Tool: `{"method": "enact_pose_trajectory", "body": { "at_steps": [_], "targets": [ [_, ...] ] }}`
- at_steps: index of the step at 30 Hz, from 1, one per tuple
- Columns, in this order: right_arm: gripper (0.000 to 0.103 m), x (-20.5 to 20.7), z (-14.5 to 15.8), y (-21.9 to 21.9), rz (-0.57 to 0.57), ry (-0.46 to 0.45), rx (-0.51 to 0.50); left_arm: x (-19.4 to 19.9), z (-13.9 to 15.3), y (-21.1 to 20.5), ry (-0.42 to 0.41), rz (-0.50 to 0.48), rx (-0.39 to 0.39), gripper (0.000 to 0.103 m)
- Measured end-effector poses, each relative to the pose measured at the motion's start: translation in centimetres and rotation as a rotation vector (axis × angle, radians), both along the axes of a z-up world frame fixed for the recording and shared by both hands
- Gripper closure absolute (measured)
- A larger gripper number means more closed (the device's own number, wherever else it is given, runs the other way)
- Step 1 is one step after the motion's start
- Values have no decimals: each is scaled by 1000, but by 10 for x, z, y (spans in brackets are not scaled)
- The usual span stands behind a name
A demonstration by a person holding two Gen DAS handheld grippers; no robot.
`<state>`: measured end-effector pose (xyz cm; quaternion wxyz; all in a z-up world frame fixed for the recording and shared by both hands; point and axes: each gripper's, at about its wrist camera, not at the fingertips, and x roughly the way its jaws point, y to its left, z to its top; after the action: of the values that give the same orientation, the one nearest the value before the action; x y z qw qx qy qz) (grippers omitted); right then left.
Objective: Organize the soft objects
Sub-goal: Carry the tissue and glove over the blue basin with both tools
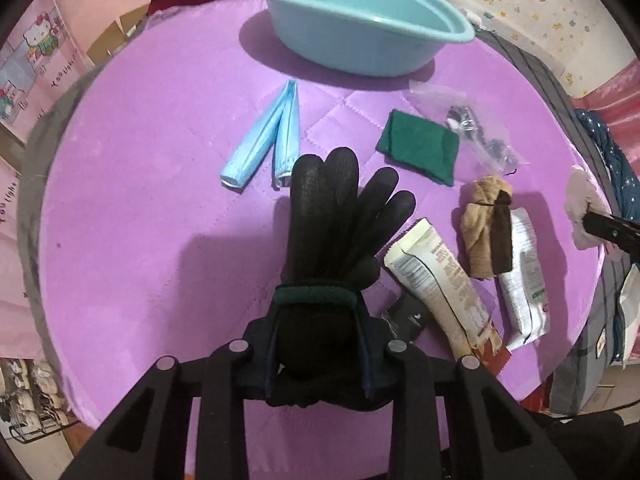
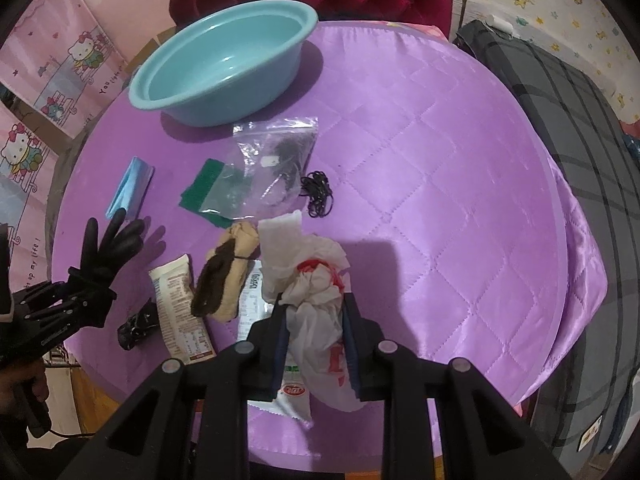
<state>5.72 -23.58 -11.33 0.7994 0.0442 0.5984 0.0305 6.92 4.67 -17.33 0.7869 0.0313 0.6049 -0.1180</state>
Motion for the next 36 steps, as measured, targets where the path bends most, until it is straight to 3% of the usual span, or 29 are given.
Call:
{"method": "enact_pose_trajectory", "body": {
  "at_steps": [7,17,36],
  "targets": [
    [77,2,20,10,32,-10,-6,-8,46,-8,-57,-21,-15,70],
    [77,26,52,31,63,-15,-6,14,95,-31,-115,-61,-19,70],
    [76,105,76,53,64,-8,25,81,106,-45,-95,-72,-26,69]
  ]
}}
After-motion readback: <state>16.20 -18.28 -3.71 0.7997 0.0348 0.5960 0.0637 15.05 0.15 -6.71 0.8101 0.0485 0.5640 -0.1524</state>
